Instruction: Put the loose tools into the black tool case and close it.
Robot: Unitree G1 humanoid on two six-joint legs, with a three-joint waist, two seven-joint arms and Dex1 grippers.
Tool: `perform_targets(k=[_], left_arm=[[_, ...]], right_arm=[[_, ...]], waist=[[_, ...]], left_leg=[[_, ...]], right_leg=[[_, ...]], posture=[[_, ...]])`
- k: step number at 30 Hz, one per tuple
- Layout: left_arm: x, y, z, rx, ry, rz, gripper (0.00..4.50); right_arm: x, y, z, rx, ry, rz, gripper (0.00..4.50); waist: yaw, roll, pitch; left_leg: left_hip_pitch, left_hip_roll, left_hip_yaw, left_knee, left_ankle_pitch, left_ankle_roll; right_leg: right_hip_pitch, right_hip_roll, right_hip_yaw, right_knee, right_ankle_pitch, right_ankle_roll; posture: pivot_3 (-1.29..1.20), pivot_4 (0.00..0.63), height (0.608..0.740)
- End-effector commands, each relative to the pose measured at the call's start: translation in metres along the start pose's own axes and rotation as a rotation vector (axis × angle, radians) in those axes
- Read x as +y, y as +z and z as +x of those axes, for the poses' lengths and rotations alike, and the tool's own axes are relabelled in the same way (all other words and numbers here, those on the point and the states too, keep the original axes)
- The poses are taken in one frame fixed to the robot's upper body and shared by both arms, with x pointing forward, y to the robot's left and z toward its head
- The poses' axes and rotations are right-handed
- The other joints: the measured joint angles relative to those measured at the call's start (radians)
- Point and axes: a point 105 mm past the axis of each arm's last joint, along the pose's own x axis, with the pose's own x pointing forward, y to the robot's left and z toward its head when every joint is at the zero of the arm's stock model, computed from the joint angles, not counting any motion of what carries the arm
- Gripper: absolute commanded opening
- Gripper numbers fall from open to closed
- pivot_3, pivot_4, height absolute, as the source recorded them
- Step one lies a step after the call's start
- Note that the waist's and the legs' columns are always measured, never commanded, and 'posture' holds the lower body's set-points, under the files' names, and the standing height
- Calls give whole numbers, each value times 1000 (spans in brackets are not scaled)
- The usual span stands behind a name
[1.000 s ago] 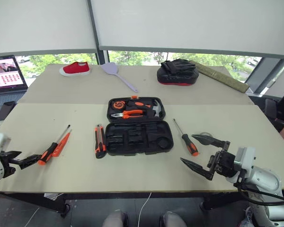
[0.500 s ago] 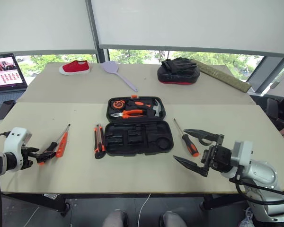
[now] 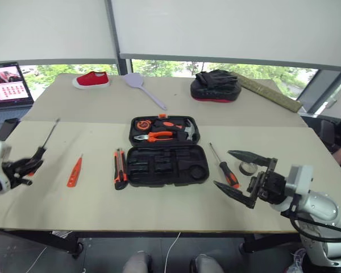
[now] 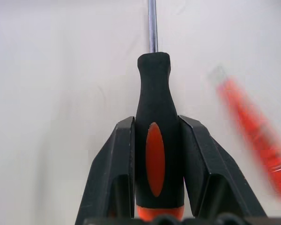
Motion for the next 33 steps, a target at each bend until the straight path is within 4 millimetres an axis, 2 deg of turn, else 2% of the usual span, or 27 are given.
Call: perform_targets(k=[1, 5, 8, 10, 15, 20, 30, 32, 33], left_arm=[[-61, 40, 41, -67, -340, 266, 877], [-112, 58, 83, -31, -560, 466, 877], [-138, 66, 115, 6, -618, 598, 877], [-147, 68, 130, 15, -630, 675, 877], [-153, 63, 162, 58, -604, 771, 877], [-153, 63, 176, 70, -570, 795, 877], [-155, 51, 179, 100, -625, 842, 877], [-157, 53, 179, 76, -628, 838, 1865], [-157, 53, 179, 74, -628, 838, 2016]], right_arm=[[-17, 0, -12, 65, -28, -35, 4500], [-26, -11, -22, 172, -7, -20, 4500], [-38, -13, -21, 205, -12, -34, 4500], [-43, -13, -19, 206, -14, -42, 4500], [-40, -13, -13, 189, -8, -52, 4500], [-36, -12, -14, 182, -25, -56, 4500], [-31, -11, -15, 179, -46, -50, 4500], [-31, -12, -15, 179, -48, -48, 4500], [-30, -12, -15, 179, -49, -47, 4500]], waist=[[10, 0, 0], [10, 0, 0], [8, -1, 0], [1, 0, 0], [-19, -1, 0], [-15, -1, 0], [-15, -1, 0], [-15, -1, 0], [-15, -1, 0]], left_leg=[[0, 0, 1, 1, 0, 0], [-8, 2, 6, 8, 1, 2], [-8, 0, 9, 10, 2, 3], [-8, 1, 9, 11, 2, 3], [-9, 4, 8, 11, 2, 4], [-10, 4, 8, 11, 2, 4], [-10, 4, 8, 12, 2, 4], [-10, 4, 8, 12, 2, 4], [-10, 4, 8, 13, 2, 4]], right_leg=[[0, 0, 0, 0, 1, 1], [-1, 3, 1, -1, 4, 1], [-1, 7, 1, 0, 5, 2], [-1, 9, 2, 1, 5, 2], [-2, 14, 3, 1, 5, 1], [-2, 13, 3, 0, 5, 2], [-2, 12, 2, 1, 5, 2], [-2, 12, 2, 1, 5, 2], [-2, 12, 2, 2, 5, 2]], posture=[[0, 150, 740], [0, 150, 740], [0, 150, 740], [0, 150, 740], [0, 150, 740], [0, 150, 740], [0, 150, 740], [0, 150, 740], [0, 150, 740]])
